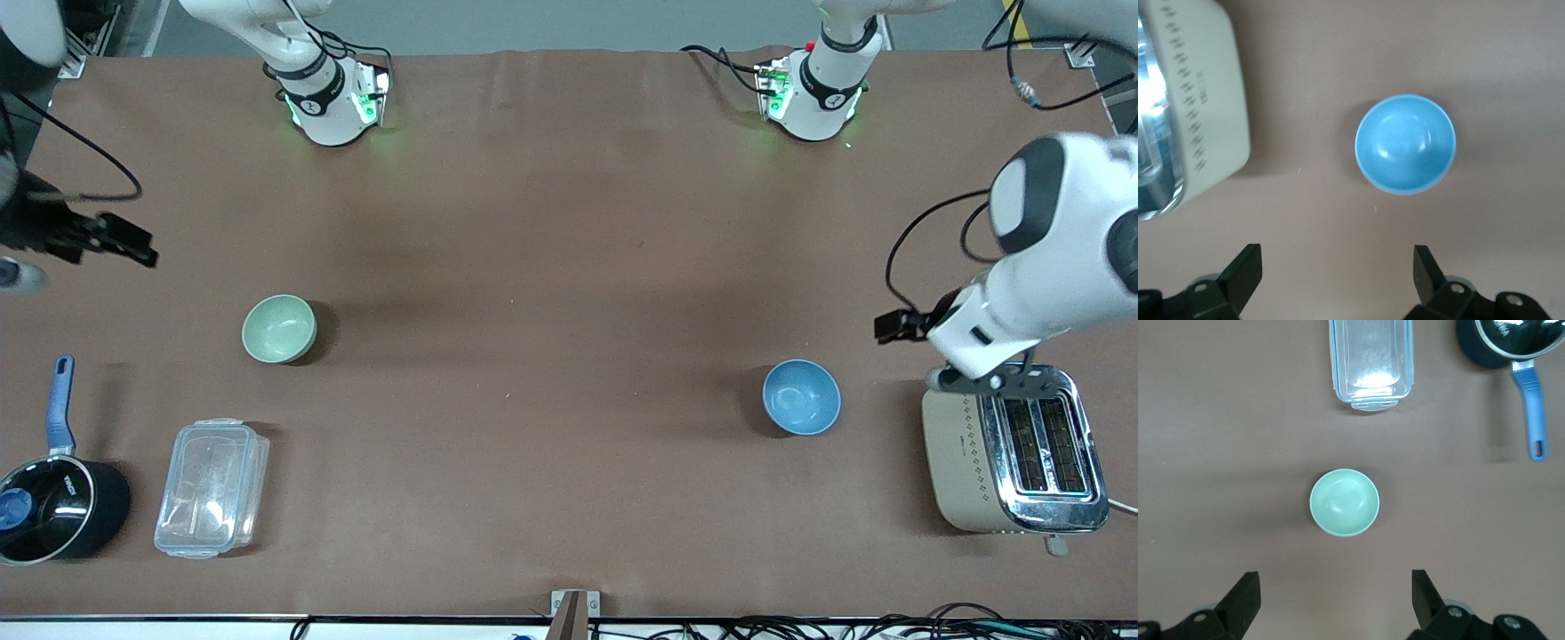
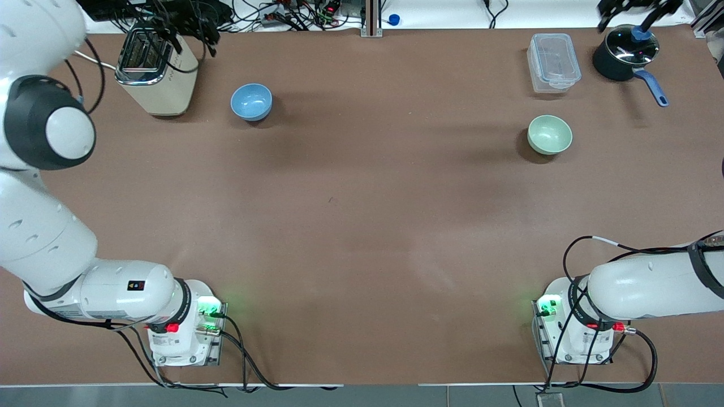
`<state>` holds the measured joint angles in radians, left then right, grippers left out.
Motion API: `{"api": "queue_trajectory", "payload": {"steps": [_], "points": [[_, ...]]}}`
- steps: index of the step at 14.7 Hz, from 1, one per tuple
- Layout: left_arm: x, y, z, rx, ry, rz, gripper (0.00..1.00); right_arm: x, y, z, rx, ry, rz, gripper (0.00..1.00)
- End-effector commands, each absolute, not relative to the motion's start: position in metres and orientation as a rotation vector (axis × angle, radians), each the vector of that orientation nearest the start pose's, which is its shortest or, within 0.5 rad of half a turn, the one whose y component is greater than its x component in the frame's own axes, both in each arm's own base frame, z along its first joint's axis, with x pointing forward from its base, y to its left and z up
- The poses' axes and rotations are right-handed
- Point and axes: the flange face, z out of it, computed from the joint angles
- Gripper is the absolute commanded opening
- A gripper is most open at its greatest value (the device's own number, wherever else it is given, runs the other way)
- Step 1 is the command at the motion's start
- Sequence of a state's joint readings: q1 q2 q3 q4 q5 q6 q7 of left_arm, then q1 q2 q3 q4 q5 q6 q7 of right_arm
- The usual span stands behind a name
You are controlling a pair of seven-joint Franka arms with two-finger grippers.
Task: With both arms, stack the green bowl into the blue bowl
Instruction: 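Reach the right gripper to the green bowl while the left gripper reaches the blue bowl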
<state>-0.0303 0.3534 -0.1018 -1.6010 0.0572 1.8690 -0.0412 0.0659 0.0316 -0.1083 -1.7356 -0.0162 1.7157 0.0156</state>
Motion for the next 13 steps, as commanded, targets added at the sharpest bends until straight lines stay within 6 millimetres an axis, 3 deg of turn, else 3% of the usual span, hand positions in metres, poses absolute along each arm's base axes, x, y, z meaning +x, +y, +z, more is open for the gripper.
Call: {"api": "queue_trajectory", "payload": {"steps": [1,3,7,10,13], "points": [[0.655,-0.079,0.366,-3.117,0.15,0.075,1.0,0.552,-0.045,0.47,-3.157,0.05,0.074,1.0],[0.663,-0.082,0.318,-3.128,0.129,0.049,0.99,0.545,-0.064,0.421,-3.158,-0.02,0.035,1.0],[0.668,-0.081,0.251,-3.144,0.123,0.053,0.77,0.529,-0.086,0.328,-3.191,-0.04,0.036,1.0],[0.668,-0.081,0.23,-3.146,0.124,0.065,0.62,0.522,-0.085,0.272,-3.191,-0.045,0.063,1.0],[0.667,-0.089,0.225,-3.146,0.135,0.077,0.24,0.515,-0.077,0.235,-3.189,-0.058,0.101,1.0]]}}
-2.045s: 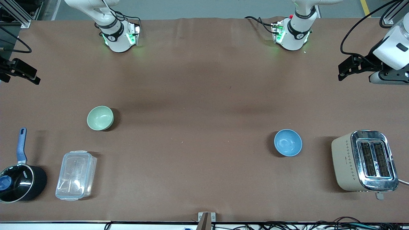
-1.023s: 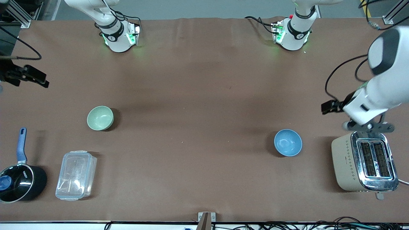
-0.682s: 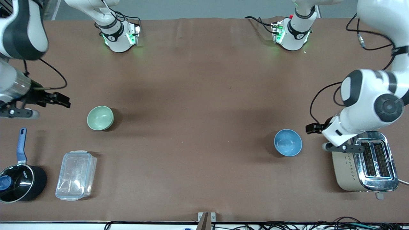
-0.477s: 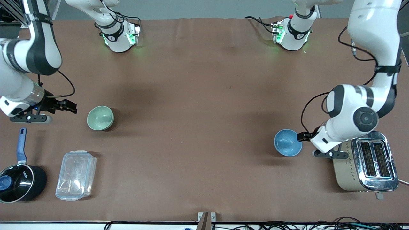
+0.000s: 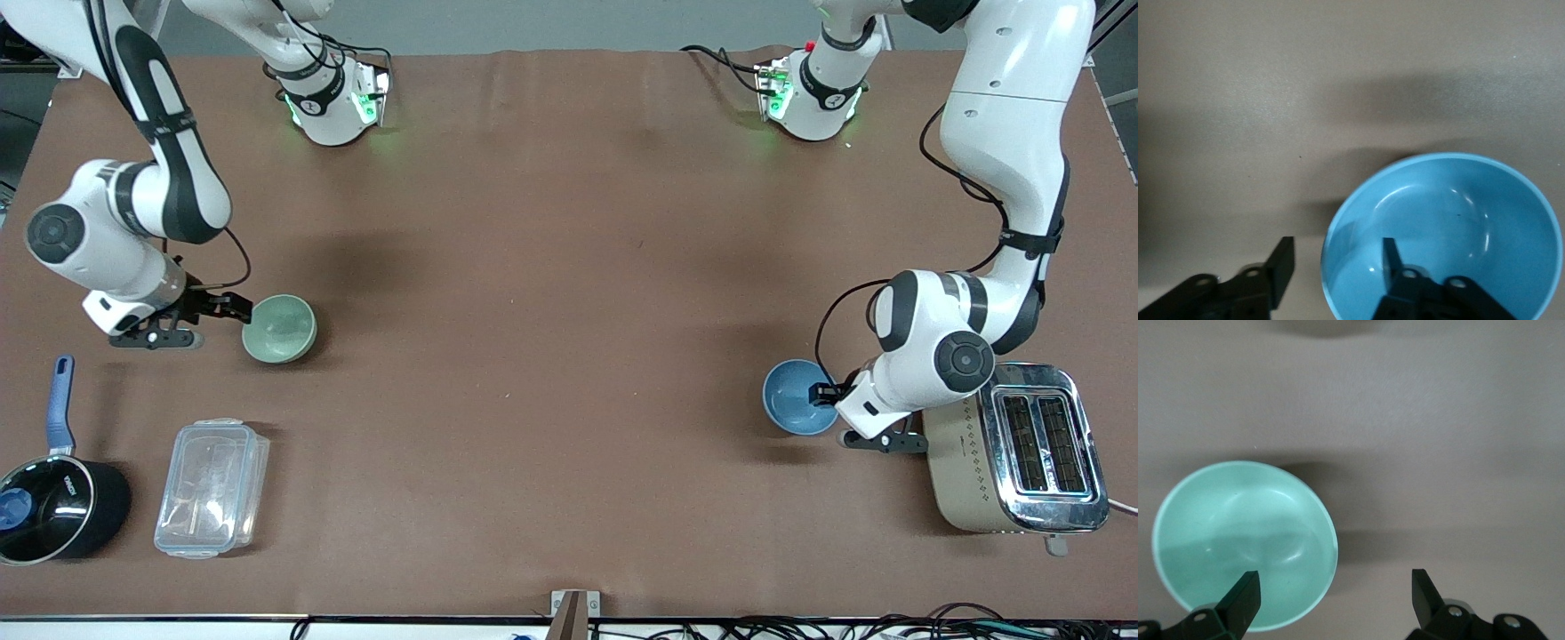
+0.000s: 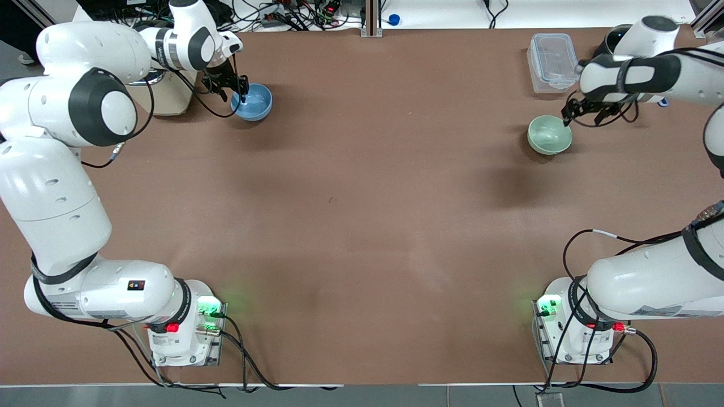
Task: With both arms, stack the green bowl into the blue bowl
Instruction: 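Reach the right gripper to the green bowl while the left gripper reaches the blue bowl, then grasp the green bowl with the right gripper while the left gripper grasps the blue bowl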
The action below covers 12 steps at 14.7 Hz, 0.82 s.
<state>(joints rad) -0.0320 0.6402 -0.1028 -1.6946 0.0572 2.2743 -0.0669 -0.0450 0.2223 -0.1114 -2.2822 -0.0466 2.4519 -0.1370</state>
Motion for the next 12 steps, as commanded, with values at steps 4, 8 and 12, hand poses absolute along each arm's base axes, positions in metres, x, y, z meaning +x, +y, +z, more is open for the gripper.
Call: {"api": "queue_trajectory", "payload": {"steps": [4,8,12], "points": [[0.665,-0.093,0.218,-3.149,0.143,0.094,0.01,0.5,-0.073,0.205,-3.187,-0.058,0.083,0.81],[0.674,-0.119,0.259,-3.176,0.164,0.006,0.0,0.498,-0.072,0.203,-3.181,-0.042,0.104,0.03],[0.679,-0.202,0.317,-3.258,0.112,-0.008,0.0,0.501,-0.07,0.206,-3.176,0.003,0.113,0.0]]}}
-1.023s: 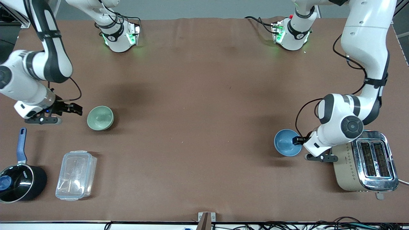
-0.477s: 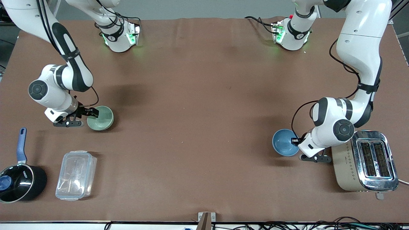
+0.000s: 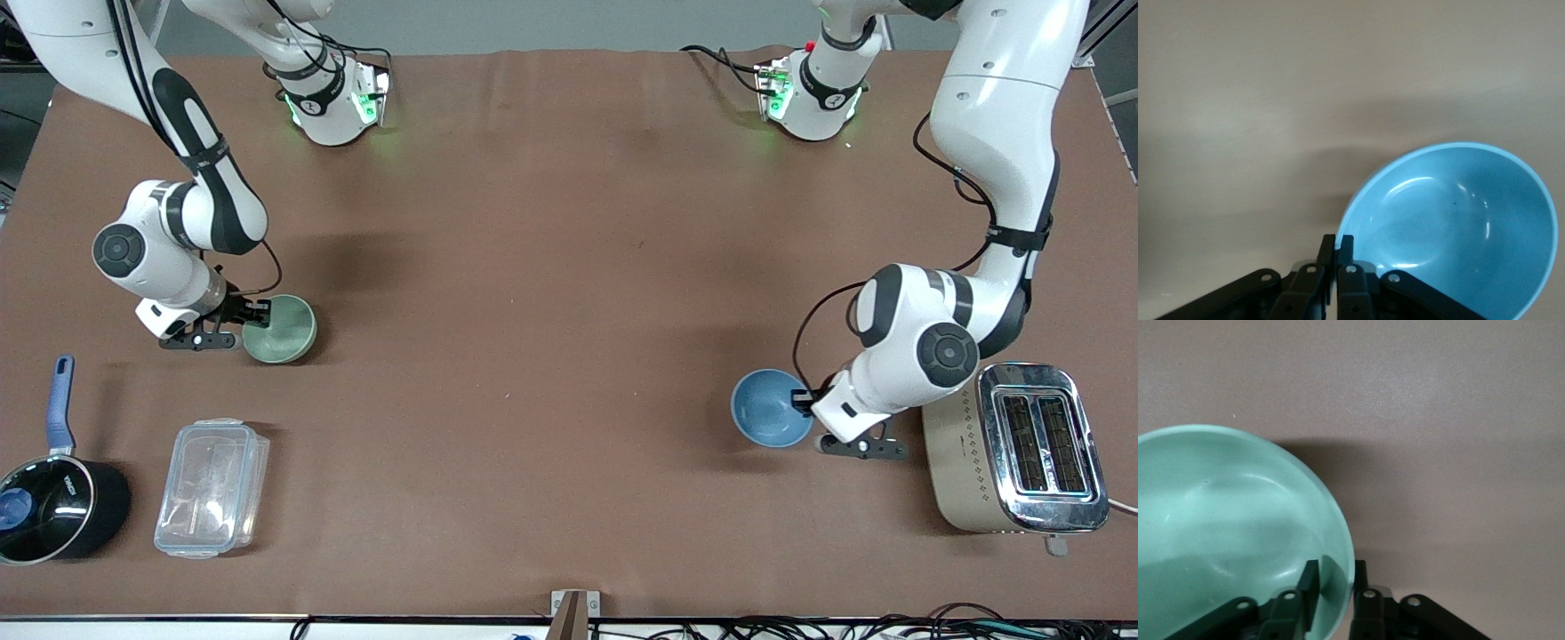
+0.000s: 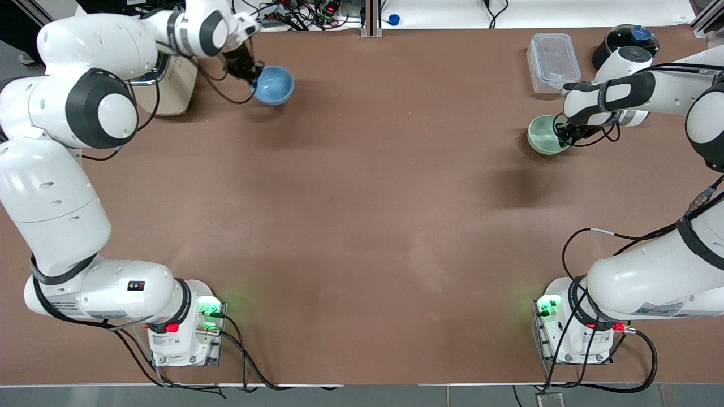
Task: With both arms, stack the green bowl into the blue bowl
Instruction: 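Grasp the green bowl with the right gripper while the left gripper grasps the blue bowl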
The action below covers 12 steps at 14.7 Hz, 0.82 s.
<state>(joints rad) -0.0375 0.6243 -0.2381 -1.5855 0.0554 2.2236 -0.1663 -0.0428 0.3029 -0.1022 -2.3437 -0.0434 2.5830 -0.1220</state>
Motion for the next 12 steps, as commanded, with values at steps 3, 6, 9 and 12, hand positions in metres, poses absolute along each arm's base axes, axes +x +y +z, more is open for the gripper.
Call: {"api": "queue_trajectory", "payload": {"steps": [3,6,9,12], "points": [[0.653,-0.284,0.325,-3.284,0.009,0.025,0.0,0.519,-0.063,0.225,-3.172,0.004,0.17,0.0],[0.631,-0.344,0.311,-3.289,-0.072,0.073,0.0,0.556,-0.053,0.277,-3.155,0.018,0.326,0.0],[0.604,-0.404,0.283,-3.305,-0.1,0.096,0.0,0.571,-0.022,0.301,-3.099,0.089,0.321,0.0],[0.583,-0.441,0.258,-3.314,-0.111,0.118,0.0,0.577,0.005,0.306,-3.11,0.149,0.302,0.0]]}}
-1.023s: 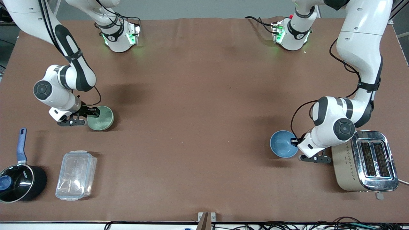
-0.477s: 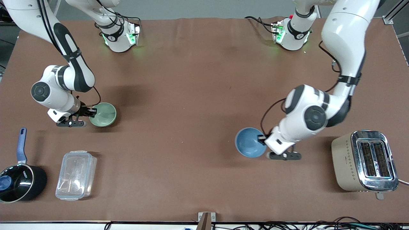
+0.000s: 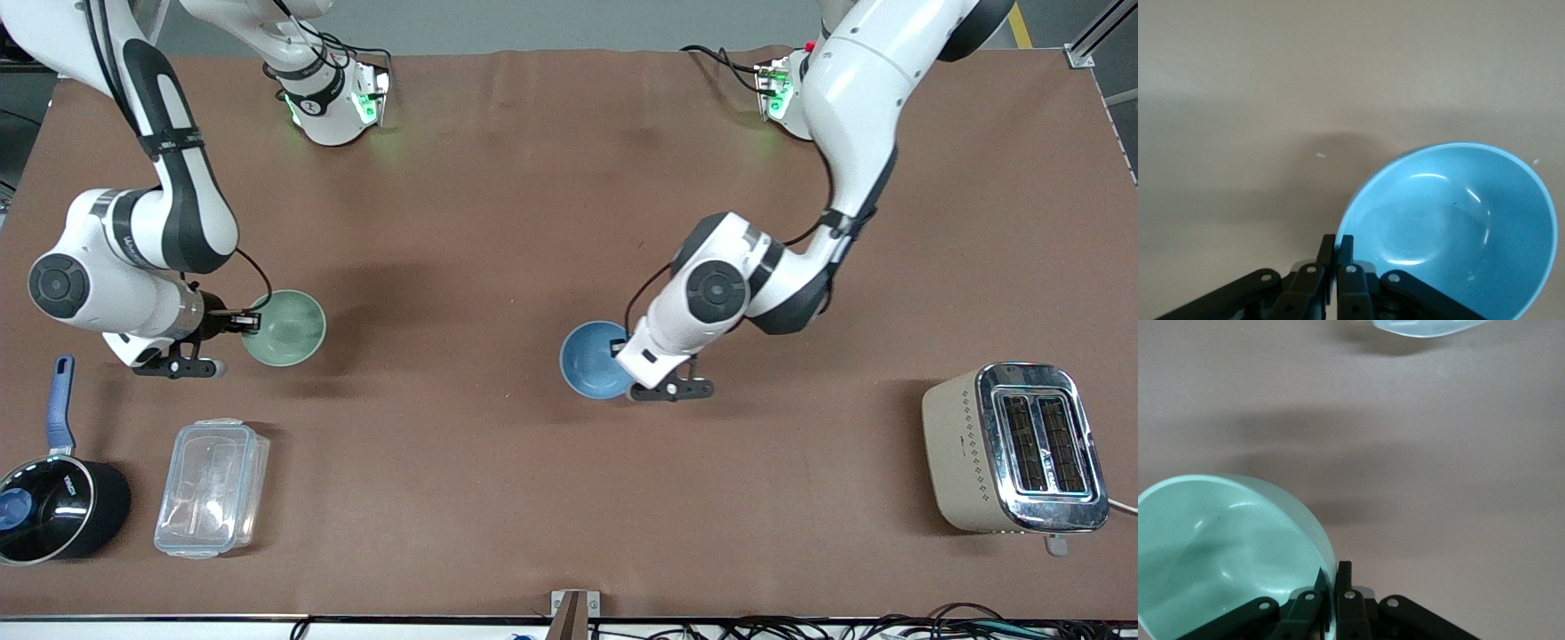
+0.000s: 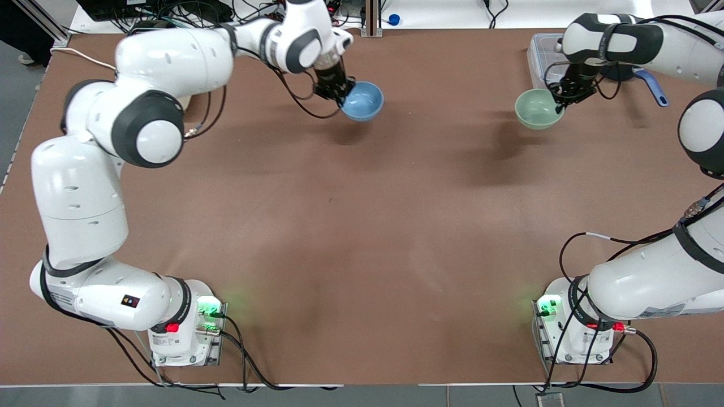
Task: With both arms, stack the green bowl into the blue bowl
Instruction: 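Grasp the green bowl with the right gripper while the left gripper grasps the blue bowl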
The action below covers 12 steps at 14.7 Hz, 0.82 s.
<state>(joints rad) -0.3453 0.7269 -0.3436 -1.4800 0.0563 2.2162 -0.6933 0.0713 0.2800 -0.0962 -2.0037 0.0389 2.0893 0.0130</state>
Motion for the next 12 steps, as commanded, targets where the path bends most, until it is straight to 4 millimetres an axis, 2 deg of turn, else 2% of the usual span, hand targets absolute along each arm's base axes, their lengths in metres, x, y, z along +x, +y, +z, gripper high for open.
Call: {"api": "queue_trajectory", "payload": {"steps": [1,2,6,7,8,9,11,12], "points": [[0.574,-0.452,0.247,-3.313,-0.117,0.13,0.0,0.579,0.012,0.31,-3.112,0.169,0.294,0.0],[0.564,-0.464,0.237,-3.306,-0.098,0.142,0.0,0.579,0.025,0.31,-3.116,0.181,0.292,0.0],[0.556,-0.474,0.211,-3.32,-0.093,0.138,0.02,0.576,0.067,0.312,-3.123,0.24,0.292,0.0],[0.556,-0.475,0.209,-3.32,-0.092,0.135,0.17,0.573,0.086,0.313,-3.112,0.274,0.298,0.0],[0.554,-0.478,0.214,-3.322,-0.082,0.122,0.51,0.572,0.11,0.315,-3.1,0.293,0.298,0.0],[0.558,-0.477,0.228,-3.329,-0.09,0.096,0.97,0.569,0.133,0.319,-3.089,0.318,0.291,0.0],[0.572,-0.463,0.274,-3.333,-0.112,0.029,1.0,0.563,0.184,0.33,-3.074,0.375,0.266,0.0],[0.583,-0.444,0.294,-3.308,-0.141,0.021,1.0,0.56,0.205,0.335,-3.074,0.397,0.247,0.0]]}}
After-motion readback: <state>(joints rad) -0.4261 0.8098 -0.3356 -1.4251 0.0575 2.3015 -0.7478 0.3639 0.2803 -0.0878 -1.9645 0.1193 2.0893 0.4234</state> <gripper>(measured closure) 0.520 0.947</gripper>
